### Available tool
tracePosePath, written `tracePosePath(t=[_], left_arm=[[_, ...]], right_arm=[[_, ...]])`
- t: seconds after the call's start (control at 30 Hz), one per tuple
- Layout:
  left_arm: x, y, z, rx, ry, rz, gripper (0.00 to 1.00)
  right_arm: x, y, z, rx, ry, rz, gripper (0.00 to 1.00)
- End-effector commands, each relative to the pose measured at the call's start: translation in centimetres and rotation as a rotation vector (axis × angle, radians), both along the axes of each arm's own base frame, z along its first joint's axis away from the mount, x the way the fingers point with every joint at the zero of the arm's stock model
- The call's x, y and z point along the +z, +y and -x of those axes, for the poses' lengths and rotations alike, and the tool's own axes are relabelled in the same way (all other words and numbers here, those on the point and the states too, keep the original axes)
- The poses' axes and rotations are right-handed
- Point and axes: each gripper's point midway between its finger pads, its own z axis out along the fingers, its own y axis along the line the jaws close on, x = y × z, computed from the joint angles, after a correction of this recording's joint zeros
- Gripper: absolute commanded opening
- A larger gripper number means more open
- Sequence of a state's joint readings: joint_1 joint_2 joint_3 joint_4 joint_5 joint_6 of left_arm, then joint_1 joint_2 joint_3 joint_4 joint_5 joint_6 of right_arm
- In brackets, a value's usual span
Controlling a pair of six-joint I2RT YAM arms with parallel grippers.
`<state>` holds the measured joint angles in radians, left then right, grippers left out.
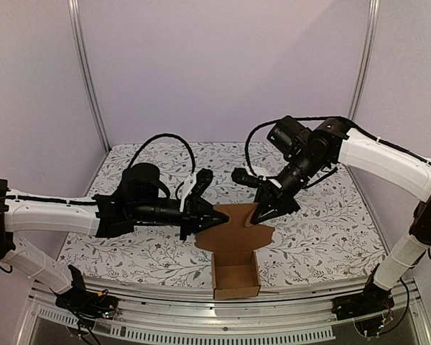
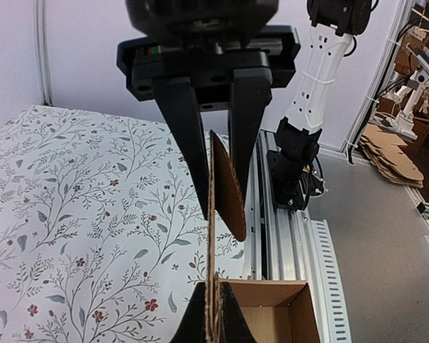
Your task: Fold the paper box
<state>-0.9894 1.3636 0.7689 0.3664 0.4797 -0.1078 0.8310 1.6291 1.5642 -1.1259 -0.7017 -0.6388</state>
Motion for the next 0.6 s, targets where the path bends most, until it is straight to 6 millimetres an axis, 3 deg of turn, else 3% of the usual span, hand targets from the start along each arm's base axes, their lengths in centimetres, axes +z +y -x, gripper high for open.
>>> tracePosePath(t=[0.0, 0.03, 0.1, 0.2, 0.37, 0.47, 0.57], left_arm=[[-1.2, 0.6, -0.8, 0.021, 0.010, -0.023, 0.00], [-1.2, 0.6, -0.8, 0.025, 0.008, -0.024, 0.00], [-1.1, 0.9, -1.7, 0.083, -0.004, -0.037, 0.03], [-0.9, 2.7, -3.2, 0.216, -0.020, -0.069, 0.31], [-0.8, 8.2, -4.3, 0.467, -0.040, 0.011, 0.61], [-1.8, 9.4, -3.8, 0.488, -0.024, 0.044, 0.65], [-2.5, 8.5, -2.6, 0.408, 0.004, 0.059, 0.66]], right_arm=[[0.4, 0.2, 0.9, 0.032, 0.048, 0.005, 0.11], [0.3, 0.2, 0.9, 0.032, 0.050, 0.008, 0.03], [0.1, 0.3, 0.7, 0.031, 0.048, 0.016, 0.00], [0.2, -0.3, 0.0, 0.005, 0.050, 0.019, 0.00], [1.5, -1.5, -1.2, -0.050, 0.051, -0.009, 0.00], [2.0, -1.6, -1.1, -0.052, 0.055, -0.028, 0.00], [2.6, -1.6, -1.2, -0.064, 0.056, -0.044, 0.00]])
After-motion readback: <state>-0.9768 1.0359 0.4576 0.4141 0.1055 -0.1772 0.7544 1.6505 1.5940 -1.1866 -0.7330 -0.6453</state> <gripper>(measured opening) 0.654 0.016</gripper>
